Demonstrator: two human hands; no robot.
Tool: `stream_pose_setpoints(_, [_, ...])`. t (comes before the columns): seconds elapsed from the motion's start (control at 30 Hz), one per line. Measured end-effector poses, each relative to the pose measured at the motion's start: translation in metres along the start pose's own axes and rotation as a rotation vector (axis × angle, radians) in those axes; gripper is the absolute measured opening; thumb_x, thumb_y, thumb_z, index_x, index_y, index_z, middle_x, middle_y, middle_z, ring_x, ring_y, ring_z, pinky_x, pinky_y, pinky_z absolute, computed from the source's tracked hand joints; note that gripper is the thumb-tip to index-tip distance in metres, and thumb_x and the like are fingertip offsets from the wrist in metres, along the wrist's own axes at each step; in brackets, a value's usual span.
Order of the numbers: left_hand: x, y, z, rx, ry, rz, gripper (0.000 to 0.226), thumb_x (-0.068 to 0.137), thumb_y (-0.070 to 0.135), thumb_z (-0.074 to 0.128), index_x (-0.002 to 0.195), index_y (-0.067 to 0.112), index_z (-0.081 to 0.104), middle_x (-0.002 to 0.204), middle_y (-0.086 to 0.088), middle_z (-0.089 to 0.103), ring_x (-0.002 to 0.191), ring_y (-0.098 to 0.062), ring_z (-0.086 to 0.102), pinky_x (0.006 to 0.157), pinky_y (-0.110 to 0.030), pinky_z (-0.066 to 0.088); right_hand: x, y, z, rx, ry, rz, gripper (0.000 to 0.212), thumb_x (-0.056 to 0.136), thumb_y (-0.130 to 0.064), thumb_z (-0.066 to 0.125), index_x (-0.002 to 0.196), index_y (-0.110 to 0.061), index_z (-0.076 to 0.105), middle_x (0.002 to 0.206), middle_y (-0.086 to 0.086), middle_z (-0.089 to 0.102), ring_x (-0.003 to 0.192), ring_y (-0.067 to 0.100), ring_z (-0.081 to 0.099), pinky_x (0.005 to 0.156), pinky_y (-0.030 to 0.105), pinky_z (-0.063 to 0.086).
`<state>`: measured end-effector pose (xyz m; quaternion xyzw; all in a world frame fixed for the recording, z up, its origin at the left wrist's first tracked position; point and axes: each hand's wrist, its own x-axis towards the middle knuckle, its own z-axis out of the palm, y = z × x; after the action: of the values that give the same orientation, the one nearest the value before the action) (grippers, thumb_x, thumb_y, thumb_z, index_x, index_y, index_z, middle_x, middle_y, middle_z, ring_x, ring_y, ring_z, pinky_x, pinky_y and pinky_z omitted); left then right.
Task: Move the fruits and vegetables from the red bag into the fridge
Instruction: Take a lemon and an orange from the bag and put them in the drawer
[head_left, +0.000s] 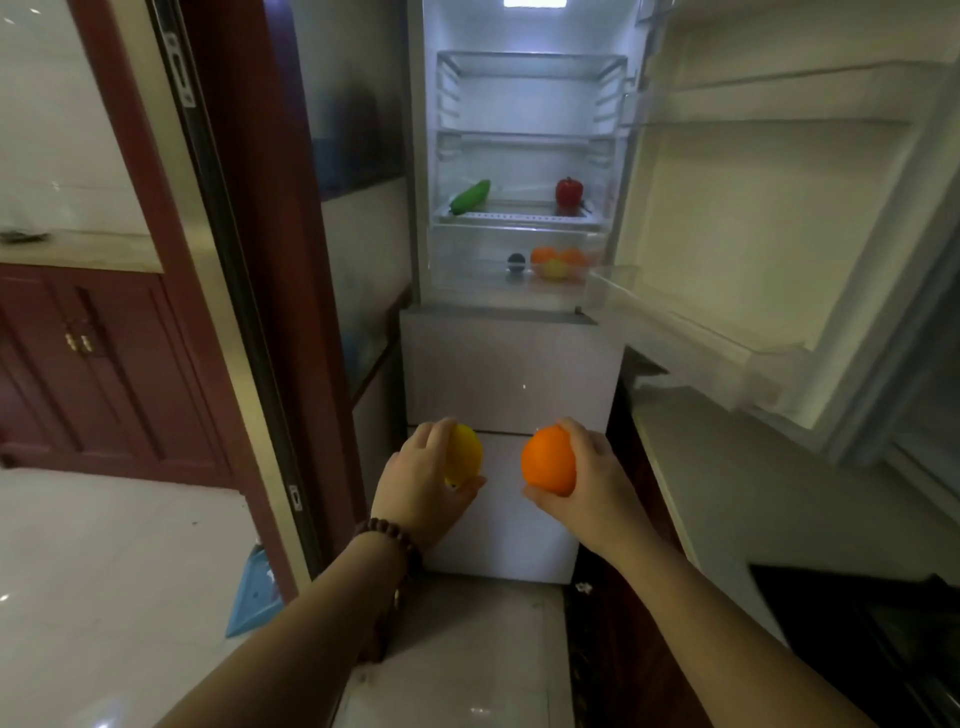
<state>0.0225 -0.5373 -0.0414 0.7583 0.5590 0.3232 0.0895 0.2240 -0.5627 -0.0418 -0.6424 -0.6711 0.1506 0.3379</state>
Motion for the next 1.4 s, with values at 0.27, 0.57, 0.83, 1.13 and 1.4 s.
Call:
stream_pose_setpoints(0.27, [0.134,-0.06,0.033,-0.053,0.035,0.003,0.075,0.077,0.049,0.069,0.138,0.021,0.035,0.134,0.002,0.044,0.111,-0.019,0.052,0.092,-0.035,0.048,0.148,0.01,0.036,-0.051,0.038,-0.017,0.089,0.074,-0.04,0.076,0.143,-0.03,0.022,0.142,0.005,0.03,0.121,0.028,0.045,0.093,0.038,0.047])
stream_pose_setpoints(0.57, [0.317,-0.087,0.024,-0.101,0.095,0.091,0.076,0.076,0.046,0.071,0.136,0.014,0.039,0.133,-0.006,0.046,0.114,-0.024,0.05,0.093,-0.035,0.045,0.326,-0.005,0.022,-0.07,0.174,-0.031,0.089,0.072,-0.035,0.079,0.143,-0.024,0.027,0.145,0.013,0.031,0.124,0.032,0.042,0.094,0.041,0.042])
stream_pose_setpoints(0.83, [0.444,-0.078,0.013,-0.223,0.171,0.23,0.072,0.076,0.039,0.074,0.134,0.016,0.037,0.132,-0.007,0.045,0.114,-0.021,0.05,0.092,-0.033,0.045,0.453,0.006,-0.011,-0.109,0.304,-0.077,0.087,0.068,-0.046,0.079,0.137,-0.039,0.025,0.142,0.004,0.034,0.12,0.026,0.045,0.086,0.039,0.043])
stream_pose_setpoints(1.13, [0.598,-0.086,0.033,-0.087,0.262,0.401,0.07,0.073,0.045,0.074,0.129,0.014,0.046,0.12,-0.011,0.054,0.102,-0.024,0.054,0.087,-0.038,0.049,0.596,0.021,-0.06,-0.179,0.363,-0.111,0.082,0.071,-0.037,0.079,0.138,-0.03,0.032,0.139,0.005,0.029,0.117,0.026,0.043,0.091,0.033,0.037])
stream_pose_setpoints(1.4, [0.707,-0.087,0.063,0.004,-0.401,0.274,0.064,0.075,0.03,0.076,0.131,0.025,0.046,0.122,0.001,0.05,0.1,-0.014,0.05,0.083,-0.028,0.044,0.692,0.053,-0.058,-0.406,-0.307,0.016,0.084,0.072,-0.032,0.076,0.138,-0.041,0.026,0.135,0.0,0.038,0.11,0.022,0.046,0.09,0.044,0.049])
